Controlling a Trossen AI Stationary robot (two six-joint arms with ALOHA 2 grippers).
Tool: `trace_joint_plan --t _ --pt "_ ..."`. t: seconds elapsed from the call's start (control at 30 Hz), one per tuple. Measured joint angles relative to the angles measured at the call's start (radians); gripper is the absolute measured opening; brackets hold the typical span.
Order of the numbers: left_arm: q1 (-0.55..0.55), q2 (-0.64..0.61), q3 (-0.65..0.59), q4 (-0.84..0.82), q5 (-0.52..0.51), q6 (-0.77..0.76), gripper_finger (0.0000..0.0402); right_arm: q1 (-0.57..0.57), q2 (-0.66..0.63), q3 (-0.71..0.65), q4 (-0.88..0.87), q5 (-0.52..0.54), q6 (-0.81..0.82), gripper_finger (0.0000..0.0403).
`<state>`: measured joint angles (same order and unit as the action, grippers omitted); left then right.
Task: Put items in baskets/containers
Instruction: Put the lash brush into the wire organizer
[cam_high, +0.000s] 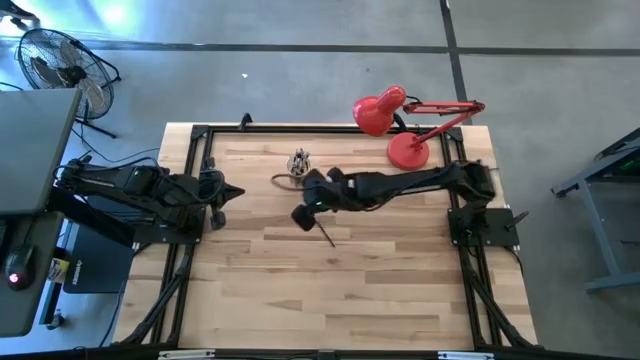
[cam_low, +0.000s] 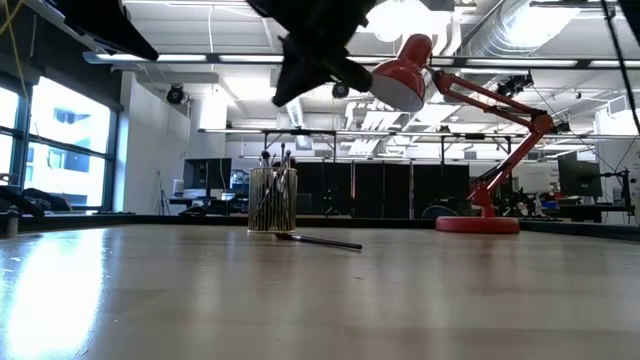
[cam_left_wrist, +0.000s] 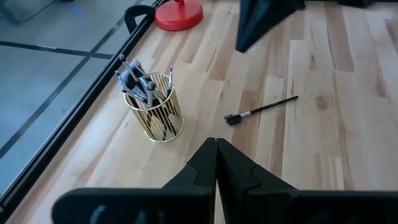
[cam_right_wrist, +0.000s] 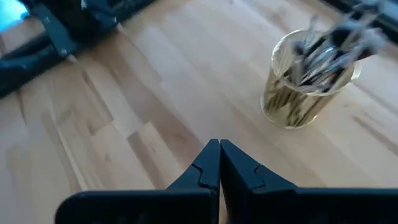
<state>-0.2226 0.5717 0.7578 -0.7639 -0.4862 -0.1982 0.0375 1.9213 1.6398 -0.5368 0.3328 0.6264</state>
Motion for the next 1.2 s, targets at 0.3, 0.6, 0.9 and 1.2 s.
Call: trace_joint_plan --t 0.3,0.6,0.9,1.2 --pt "0.0 -0.008 0.001 -0.068 0.055 -0.013 0.0 0.003 0.289 0.514 -0.51 -0.08 0.184 0.0" --pt "0.0 -0.007 0.001 -0.106 0.113 -0.02 0.0 0.016 0.504 0.709 -0.74 -0.147 0.263 0.0001" --pt "0.0 -0.008 0.001 -0.105 0.113 -0.02 0.0 -0.011 0.512 0.525 -0.701 -0.174 0.359 0.0048" --pt "0.0 -0.007 0.001 -0.108 0.132 -0.021 0.0 -0.011 0.512 0.448 -0.554 -0.188 0.321 0.0126"
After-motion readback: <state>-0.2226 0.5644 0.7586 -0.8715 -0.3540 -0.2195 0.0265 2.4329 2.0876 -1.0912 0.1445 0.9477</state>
